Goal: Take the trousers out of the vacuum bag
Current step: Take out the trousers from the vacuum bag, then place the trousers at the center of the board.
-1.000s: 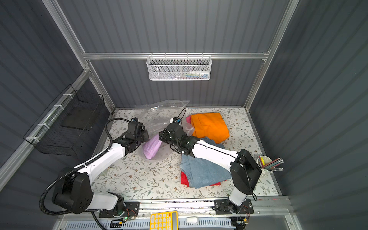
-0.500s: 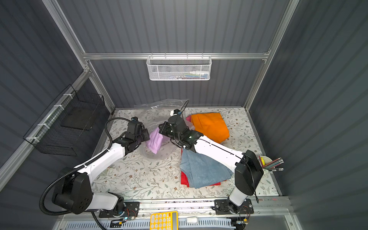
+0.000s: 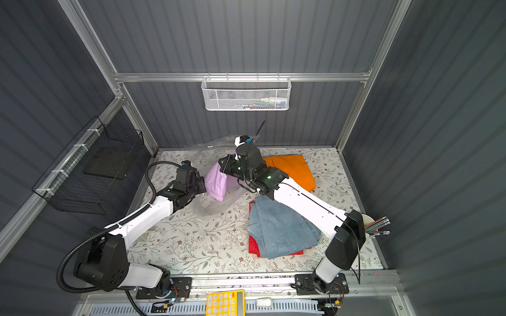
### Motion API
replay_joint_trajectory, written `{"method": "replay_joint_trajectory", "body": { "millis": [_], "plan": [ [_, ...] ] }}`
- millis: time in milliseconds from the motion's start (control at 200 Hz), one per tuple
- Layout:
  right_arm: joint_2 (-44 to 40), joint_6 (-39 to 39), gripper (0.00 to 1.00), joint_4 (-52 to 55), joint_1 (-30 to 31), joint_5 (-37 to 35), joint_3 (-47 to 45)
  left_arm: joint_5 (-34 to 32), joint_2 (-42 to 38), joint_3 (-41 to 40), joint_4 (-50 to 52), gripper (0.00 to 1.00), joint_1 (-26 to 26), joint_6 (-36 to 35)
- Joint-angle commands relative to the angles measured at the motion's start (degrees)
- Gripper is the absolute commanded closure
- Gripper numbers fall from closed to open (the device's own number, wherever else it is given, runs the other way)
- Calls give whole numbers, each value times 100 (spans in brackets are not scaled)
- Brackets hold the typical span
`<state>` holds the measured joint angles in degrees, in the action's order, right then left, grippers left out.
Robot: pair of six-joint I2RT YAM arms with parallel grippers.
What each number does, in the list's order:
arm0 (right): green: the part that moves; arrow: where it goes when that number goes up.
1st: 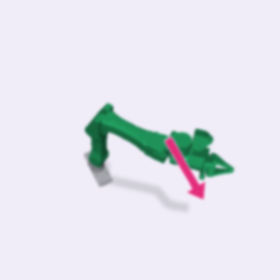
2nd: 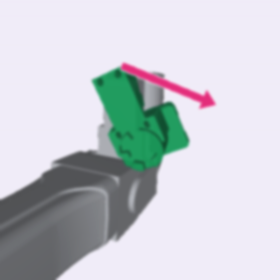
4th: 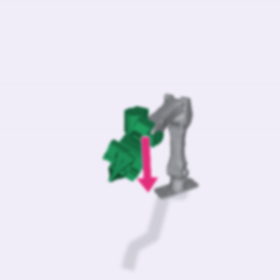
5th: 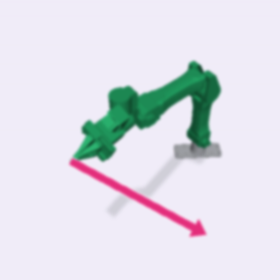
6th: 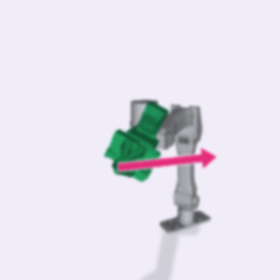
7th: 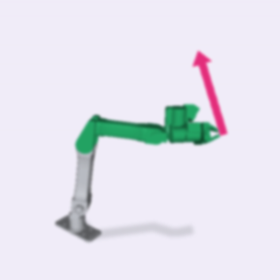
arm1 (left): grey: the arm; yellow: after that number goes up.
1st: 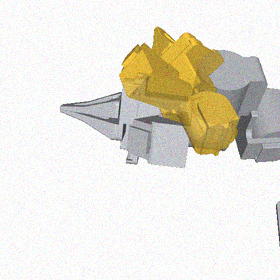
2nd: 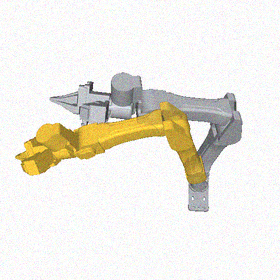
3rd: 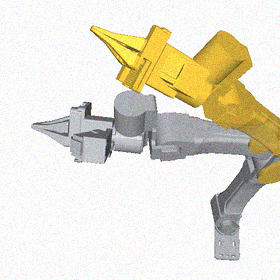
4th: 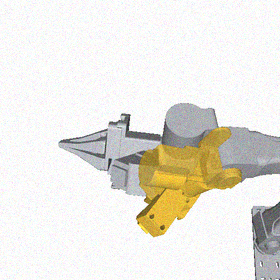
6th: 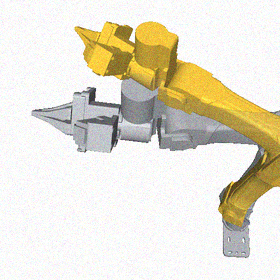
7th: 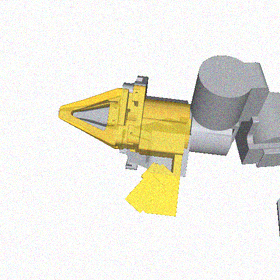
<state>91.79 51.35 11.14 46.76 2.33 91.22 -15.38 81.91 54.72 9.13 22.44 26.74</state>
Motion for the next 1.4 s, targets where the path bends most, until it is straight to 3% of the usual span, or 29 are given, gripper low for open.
{"method": "replay_joint_trajectory", "body": {
  "millis": [0, 520, 1071, 1396],
  "plan": [
    [-450, -150, 100, -507, -133, 215, 434, 39, 93, 47, -24, 100, -19, 43],
    [-441, -292, 100, -258, -179, 438, 1442, -35, 362, 59, -45, 100, -15, 76],
    [636, -328, 100, -379, -460, 404, 3196, -113, 380, 63, 66, 100, -19, 47],
    [-117, -639, 100, -487, -888, 383, 3088, -260, 716, 56, 31, 100, -20, 38]
  ]
}}
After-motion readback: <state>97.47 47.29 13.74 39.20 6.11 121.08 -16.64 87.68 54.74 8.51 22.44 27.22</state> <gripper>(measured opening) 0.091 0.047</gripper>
